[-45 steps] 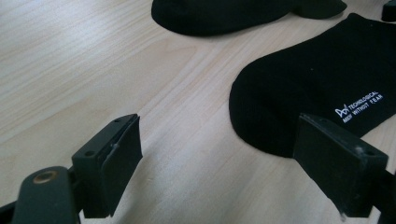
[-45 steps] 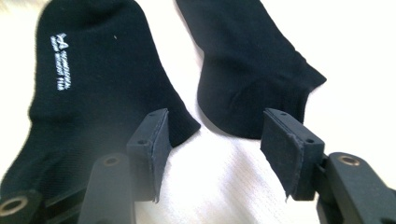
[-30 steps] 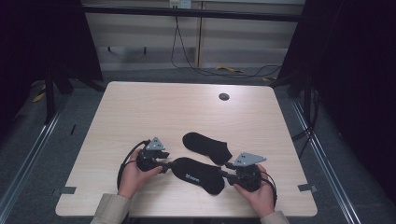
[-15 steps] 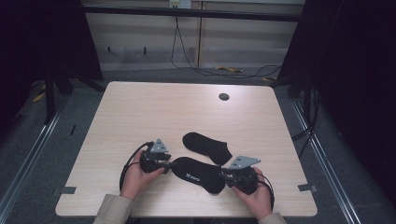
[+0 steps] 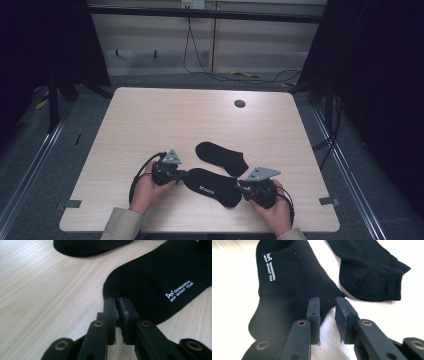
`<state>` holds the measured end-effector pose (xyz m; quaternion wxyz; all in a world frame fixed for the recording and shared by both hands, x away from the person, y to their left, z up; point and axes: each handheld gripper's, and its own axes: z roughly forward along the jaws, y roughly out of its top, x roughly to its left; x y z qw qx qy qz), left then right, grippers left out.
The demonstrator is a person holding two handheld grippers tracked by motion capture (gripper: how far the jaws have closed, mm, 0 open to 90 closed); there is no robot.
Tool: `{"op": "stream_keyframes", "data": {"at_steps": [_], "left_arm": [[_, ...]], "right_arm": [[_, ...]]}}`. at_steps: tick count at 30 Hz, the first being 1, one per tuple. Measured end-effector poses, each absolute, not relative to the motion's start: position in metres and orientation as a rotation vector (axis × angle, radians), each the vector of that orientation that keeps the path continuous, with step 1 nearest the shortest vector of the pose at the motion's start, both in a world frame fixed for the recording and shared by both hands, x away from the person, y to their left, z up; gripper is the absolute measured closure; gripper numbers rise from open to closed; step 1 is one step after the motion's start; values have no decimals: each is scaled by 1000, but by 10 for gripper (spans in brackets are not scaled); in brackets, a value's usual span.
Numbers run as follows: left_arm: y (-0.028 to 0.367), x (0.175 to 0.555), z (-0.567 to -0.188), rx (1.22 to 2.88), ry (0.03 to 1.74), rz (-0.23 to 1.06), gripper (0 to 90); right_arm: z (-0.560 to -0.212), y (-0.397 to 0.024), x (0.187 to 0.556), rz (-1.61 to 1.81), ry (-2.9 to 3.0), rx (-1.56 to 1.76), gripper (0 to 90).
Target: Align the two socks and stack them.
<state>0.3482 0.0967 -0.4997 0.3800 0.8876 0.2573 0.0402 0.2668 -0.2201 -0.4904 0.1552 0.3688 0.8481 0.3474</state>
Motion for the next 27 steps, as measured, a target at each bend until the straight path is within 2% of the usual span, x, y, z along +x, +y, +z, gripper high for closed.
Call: {"op": "stream_keyframes", "data": {"at_steps": [6, 9, 13, 17, 27], "left_arm": [[96, 348, -498, 2282, 651, 105, 878], [96, 347, -498, 2286, 652, 114, 881], [95, 347, -498, 2288, 645, 122, 884], [95, 346, -498, 2285, 645, 121, 885], [99, 345, -489, 2256, 640, 119, 886]], "right_arm": [[-488, -221, 262, 1003, 2426, 1057, 712], [-489, -221, 261, 984, 2436, 1051, 755], [-490, -220, 262, 988, 2453, 1059, 858], [-490, -220, 263, 997, 2457, 1072, 900], [-486, -222, 263, 1039, 2461, 1081, 900]]}}
